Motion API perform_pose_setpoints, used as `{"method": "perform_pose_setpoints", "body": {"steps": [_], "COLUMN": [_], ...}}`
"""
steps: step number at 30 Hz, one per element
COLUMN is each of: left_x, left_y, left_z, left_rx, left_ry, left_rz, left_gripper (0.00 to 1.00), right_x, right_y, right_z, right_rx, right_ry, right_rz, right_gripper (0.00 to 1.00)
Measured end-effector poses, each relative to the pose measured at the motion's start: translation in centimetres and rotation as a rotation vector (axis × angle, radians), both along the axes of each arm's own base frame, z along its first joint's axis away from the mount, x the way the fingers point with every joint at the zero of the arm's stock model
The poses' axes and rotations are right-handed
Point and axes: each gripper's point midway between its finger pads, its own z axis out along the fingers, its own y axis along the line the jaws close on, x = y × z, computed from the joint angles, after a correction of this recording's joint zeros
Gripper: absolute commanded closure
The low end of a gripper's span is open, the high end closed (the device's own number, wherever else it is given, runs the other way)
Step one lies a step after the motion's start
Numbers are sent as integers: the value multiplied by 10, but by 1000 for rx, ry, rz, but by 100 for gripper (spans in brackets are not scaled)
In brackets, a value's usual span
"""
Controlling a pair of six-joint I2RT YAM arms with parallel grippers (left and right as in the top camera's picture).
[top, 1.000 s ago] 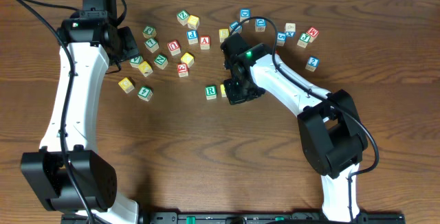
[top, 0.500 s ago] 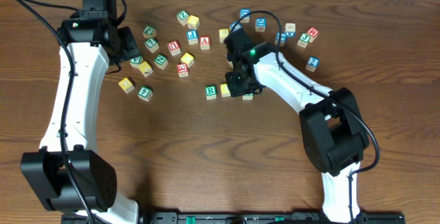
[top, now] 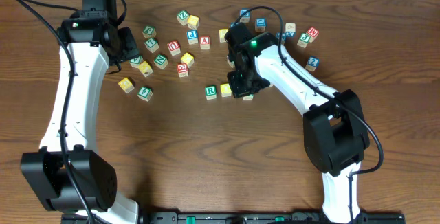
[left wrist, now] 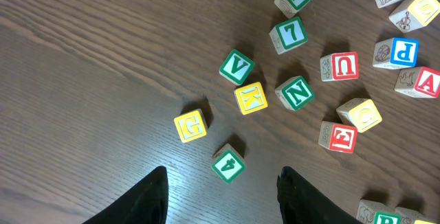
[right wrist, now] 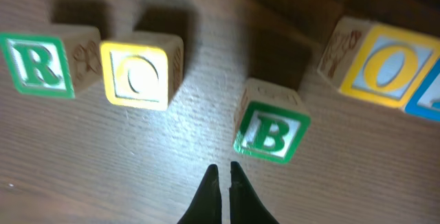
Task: Spell out ROBOT
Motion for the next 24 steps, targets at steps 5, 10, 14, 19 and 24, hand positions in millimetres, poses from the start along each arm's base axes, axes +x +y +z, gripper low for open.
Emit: {"method": "perform_pose_setpoints", "body": {"steps": [5,10,14,19,24], "left_x": [0,0,0,0,0], "left_y": [0,0,0,0,0], "left_z": [0,0,0,0,0], "left_rx": [0,0,0,0,0], "left_ry": [0,0,0,0,0], "left_rz": [-1,0,0,-1,0], "left_gripper": [50,50,50,49,50], "right_x": [-11,-16,-16,-12,-4], "right_y": [-5,-7,-6,-8,-6], "right_z": [-12,-27,-38,-44,-43], "right_rx": [-20,-23,-18,-25,-19], "right_ry": [34,38,25,0,-37], "right_rz": [6,8,11,10,9], "right_gripper": [99,99,99,98,97]}}
